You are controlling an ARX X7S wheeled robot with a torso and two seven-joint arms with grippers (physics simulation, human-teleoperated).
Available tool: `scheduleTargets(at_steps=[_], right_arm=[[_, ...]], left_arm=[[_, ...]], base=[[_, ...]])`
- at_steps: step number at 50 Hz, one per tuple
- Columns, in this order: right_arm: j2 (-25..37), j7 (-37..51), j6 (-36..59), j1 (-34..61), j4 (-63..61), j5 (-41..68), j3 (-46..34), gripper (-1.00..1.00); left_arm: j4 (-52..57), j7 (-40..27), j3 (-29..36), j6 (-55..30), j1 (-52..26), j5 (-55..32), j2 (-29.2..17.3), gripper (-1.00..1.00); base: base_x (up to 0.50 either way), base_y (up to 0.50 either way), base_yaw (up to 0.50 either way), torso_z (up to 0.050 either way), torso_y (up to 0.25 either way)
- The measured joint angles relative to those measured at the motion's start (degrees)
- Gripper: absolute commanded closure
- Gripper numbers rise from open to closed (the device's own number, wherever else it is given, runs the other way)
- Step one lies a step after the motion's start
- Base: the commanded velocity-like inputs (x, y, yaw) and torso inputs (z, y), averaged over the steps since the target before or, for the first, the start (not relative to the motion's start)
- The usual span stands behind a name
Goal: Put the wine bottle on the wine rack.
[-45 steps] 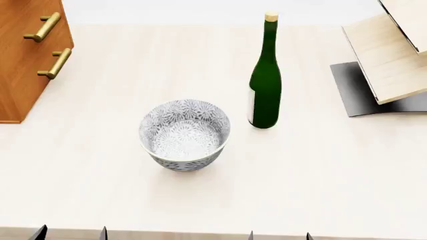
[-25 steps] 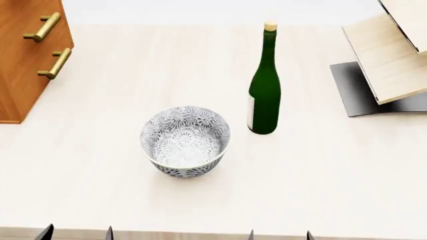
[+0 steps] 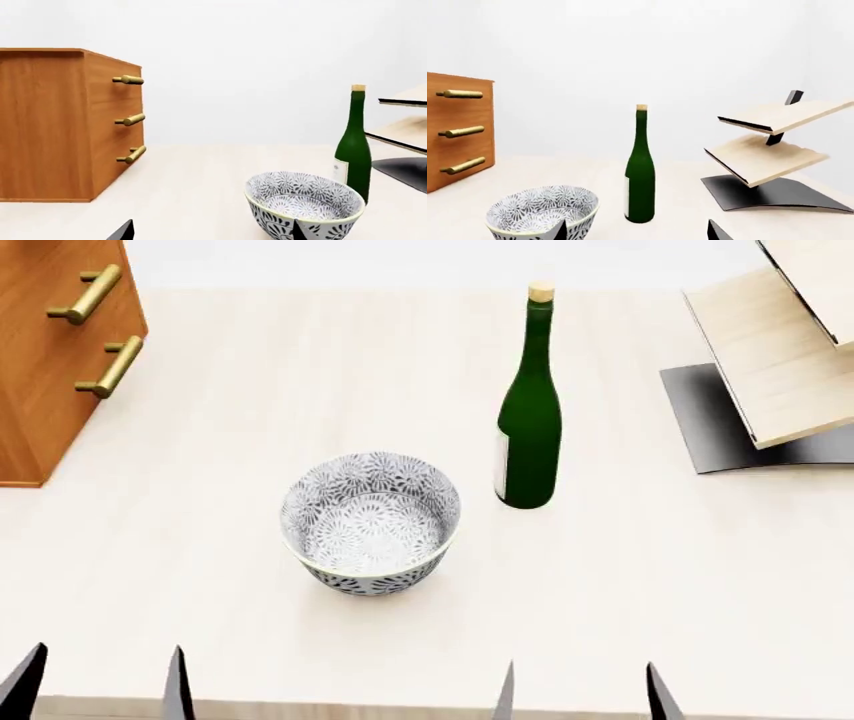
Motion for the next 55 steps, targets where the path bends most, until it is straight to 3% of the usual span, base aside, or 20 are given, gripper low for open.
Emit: scheduleTargets(at_steps=[21,33,55], right_arm=[[2.53,1.92,-14.42,-10.71,-18.54,-1.19,-0.51,-1.0],[3.24,2.68,-20.89,-12.96,-20.28,-1.54,-1.05,-1.0],[4.31,3.88,-22.41,-13.26,-20.45,-1.54,-1.89,-1.0]], left_arm=[[19.85,-3.26,0.29,13.7,10.77,1.47,-2.0,-1.0],[22.54,-4.45,0.73,22.16,14.05,2.98,-2.68,-1.0],[22.75,-5.5,1.92,24.99,14.63,2.16,-4.2,-1.0]], base=[[0.0,0.0,0.0,0.0,0.0],[0.09,0.0,0.0,0.0,0.0],[0.2,0.0,0.0,0.0,0.0]])
